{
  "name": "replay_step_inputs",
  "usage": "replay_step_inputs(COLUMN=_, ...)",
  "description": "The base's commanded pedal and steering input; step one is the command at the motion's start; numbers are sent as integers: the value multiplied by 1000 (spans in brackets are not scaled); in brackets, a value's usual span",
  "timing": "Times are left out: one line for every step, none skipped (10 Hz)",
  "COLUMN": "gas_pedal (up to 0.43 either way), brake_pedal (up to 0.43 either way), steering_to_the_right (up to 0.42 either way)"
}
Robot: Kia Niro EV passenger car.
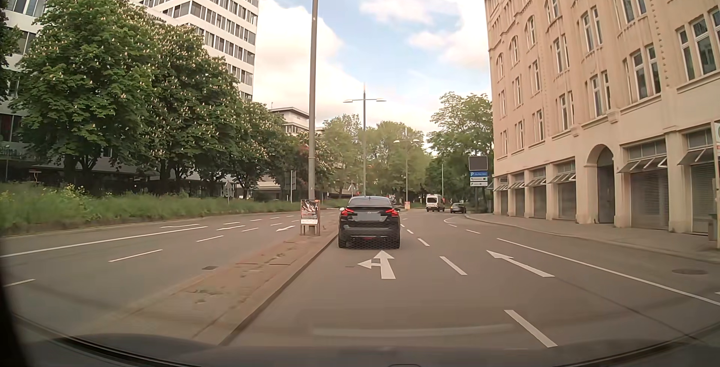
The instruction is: Follow the waypoints while adhering to traffic rules and regulations
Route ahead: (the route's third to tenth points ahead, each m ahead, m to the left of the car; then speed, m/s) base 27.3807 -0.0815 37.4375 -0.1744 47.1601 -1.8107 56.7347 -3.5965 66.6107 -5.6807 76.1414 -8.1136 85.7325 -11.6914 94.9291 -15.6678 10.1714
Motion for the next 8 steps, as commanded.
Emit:
replay_step_inputs(gas_pedal=67, brake_pedal=0, steering_to_the_right=7)
replay_step_inputs(gas_pedal=67, brake_pedal=0, steering_to_the_right=5)
replay_step_inputs(gas_pedal=67, brake_pedal=0, steering_to_the_right=0)
replay_step_inputs(gas_pedal=67, brake_pedal=0, steering_to_the_right=-6)
replay_step_inputs(gas_pedal=67, brake_pedal=0, steering_to_the_right=-8)
replay_step_inputs(gas_pedal=67, brake_pedal=0, steering_to_the_right=-8)
replay_step_inputs(gas_pedal=67, brake_pedal=0, steering_to_the_right=-7)
replay_step_inputs(gas_pedal=67, brake_pedal=0, steering_to_the_right=-6)
